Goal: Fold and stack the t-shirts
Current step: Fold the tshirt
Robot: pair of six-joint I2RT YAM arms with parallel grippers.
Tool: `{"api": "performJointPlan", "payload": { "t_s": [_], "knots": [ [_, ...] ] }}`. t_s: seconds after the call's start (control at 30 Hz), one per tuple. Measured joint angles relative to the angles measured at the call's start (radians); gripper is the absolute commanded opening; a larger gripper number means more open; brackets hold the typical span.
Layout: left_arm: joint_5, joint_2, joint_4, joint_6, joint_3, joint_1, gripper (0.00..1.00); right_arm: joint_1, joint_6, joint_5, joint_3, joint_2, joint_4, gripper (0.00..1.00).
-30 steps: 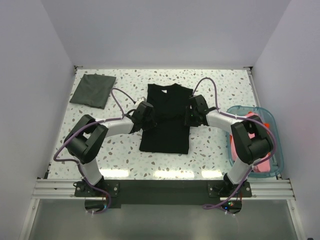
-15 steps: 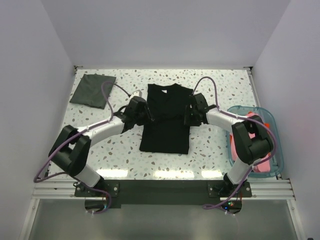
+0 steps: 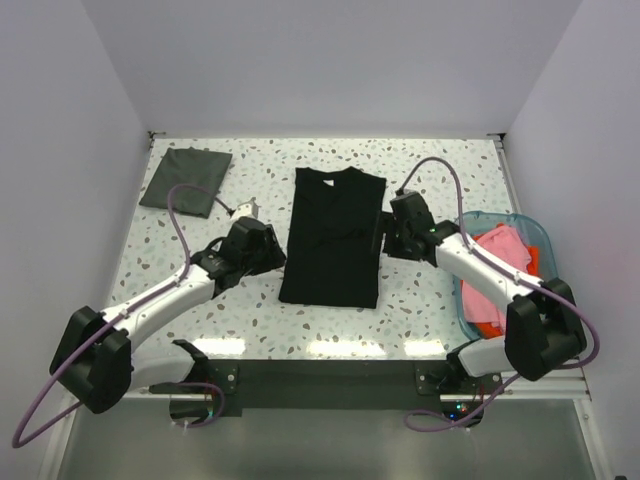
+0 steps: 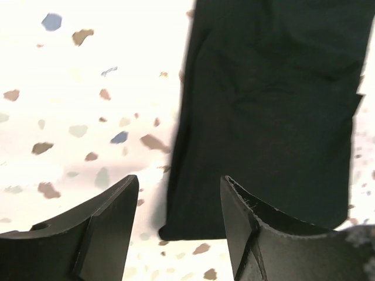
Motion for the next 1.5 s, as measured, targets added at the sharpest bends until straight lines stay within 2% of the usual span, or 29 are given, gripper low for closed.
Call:
{"api": "performJointPlan", "payload": {
  "t_s": [0.2, 0.27, 0.47, 0.63, 0.7, 0.77, 0.8, 1.17, 1.5],
  "knots": [
    [0.025, -0.012, -0.008, 0.008, -0.084, 0.007, 0.59, 0.232, 0.135, 0.060, -0.108, -0.036, -0.014, 0.67],
    [0.046, -0.019, 0.004, 0.007, -0.129, 0.007, 0.58, 0.274, 0.182, 0.071, -0.157, -0.059, -0.015, 0.66],
    [0.136, -0.015, 0.087, 0.003, -0.230, 0.007, 0.57, 0.285, 0.297, 0.133, -0.261, -0.134, -0.025, 0.63],
    [0.163, 0.003, 0.146, 0.001, -0.250, 0.007, 0.55, 0.285, 0.338, 0.156, -0.289, -0.152, -0.014, 0.53],
    [0.167, 0.005, 0.169, -0.001, -0.257, 0.007, 0.54, 0.285, 0.349, 0.155, -0.306, -0.151, -0.003, 0.48],
    [0.175, 0.006, 0.201, -0.008, -0.271, 0.007, 0.52, 0.285, 0.360, 0.151, -0.327, -0.150, 0.009, 0.36],
    [0.182, 0.006, 0.216, -0.012, -0.278, 0.007, 0.52, 0.285, 0.366, 0.148, -0.337, -0.150, 0.016, 0.34],
    [0.178, 0.017, 0.261, -0.061, -0.296, -0.041, 0.46, 0.285, 0.394, 0.121, -0.405, -0.186, 0.066, 0.40],
    [0.138, -0.027, 0.249, -0.158, -0.334, -0.101, 0.42, 0.285, 0.429, 0.051, -0.419, -0.206, 0.069, 0.41]
  ]
}}
